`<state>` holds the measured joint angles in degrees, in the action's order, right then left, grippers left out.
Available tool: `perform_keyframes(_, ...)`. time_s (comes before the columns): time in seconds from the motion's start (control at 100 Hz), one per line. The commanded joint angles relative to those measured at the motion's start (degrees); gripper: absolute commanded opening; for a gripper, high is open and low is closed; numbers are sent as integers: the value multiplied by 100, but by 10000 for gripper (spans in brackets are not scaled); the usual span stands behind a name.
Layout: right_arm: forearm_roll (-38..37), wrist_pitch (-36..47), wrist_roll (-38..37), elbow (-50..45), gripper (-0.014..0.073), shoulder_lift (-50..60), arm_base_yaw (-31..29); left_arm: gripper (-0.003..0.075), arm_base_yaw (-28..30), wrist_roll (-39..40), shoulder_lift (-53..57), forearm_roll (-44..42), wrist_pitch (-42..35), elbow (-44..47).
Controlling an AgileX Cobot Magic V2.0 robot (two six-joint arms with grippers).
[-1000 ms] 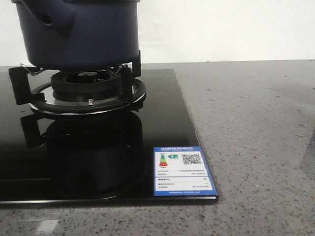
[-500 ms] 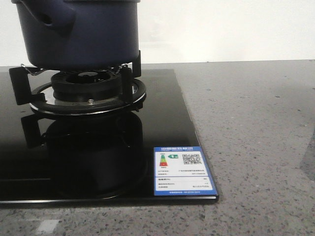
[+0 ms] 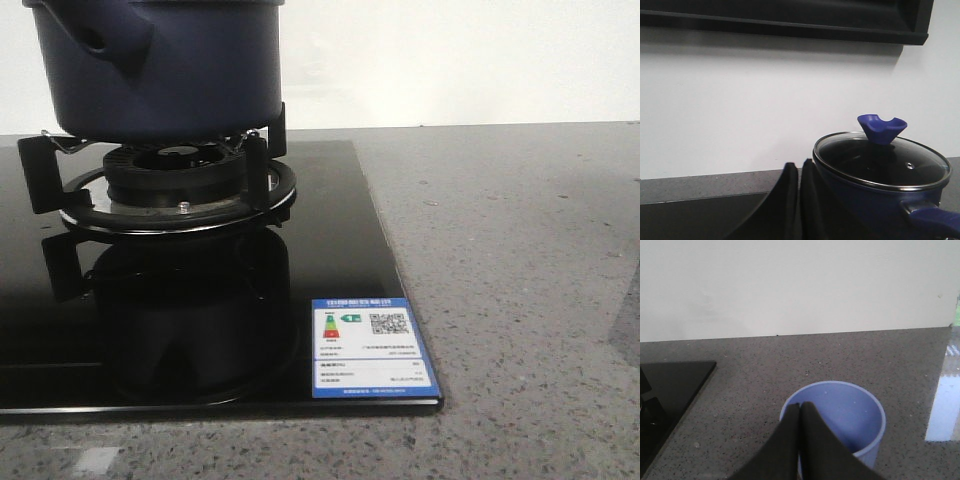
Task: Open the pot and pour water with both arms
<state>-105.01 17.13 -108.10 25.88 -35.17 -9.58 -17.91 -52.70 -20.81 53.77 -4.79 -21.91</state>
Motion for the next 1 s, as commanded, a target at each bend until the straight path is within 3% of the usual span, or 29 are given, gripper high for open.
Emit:
perform_keyframes(0.0, -131, -144, 10, 198, -74, -39, 13, -19, 8, 71, -27, 31, -287, -148)
perform_keyframes(0.84, -131, -144, 10, 198, -74, -39, 13, -19, 8, 71, -27, 9, -393, -117)
perform_keyframes(0.93, -131, -144, 10, 198, -74, -39, 13, -19, 13, 500, -19, -843, -580, 23)
perform_keyframes(0.99, -131, -144, 10, 198, -74, -39, 13, -19, 129, 1497, -4, -1938, -819, 229)
